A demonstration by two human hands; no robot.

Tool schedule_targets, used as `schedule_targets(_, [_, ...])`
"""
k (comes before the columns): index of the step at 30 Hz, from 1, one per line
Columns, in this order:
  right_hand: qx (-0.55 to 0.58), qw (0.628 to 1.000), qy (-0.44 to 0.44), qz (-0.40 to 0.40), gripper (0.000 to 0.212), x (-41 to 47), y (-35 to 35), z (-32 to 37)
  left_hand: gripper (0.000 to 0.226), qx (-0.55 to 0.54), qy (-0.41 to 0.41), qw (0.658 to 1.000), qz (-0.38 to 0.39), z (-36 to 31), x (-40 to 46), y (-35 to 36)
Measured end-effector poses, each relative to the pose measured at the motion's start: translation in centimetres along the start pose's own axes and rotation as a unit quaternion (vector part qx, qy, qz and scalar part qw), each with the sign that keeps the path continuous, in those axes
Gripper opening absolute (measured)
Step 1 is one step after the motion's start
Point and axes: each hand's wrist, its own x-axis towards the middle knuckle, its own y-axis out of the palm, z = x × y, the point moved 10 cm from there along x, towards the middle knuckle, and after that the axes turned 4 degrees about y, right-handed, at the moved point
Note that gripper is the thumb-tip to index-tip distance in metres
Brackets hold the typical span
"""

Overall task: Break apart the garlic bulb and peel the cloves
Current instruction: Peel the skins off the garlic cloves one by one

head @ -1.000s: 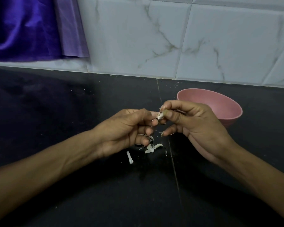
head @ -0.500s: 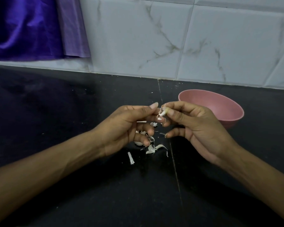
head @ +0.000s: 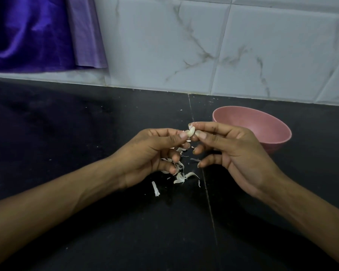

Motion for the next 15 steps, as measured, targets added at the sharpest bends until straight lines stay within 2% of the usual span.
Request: schedule_targets(15, [-0.075, 0.996, -0.045, -0.026, 0.024, -0.35, -0.06, 0.73, 0.024, 0.006, -0.001, 1.000, -0.013, 0.39, 0.08, -0.62])
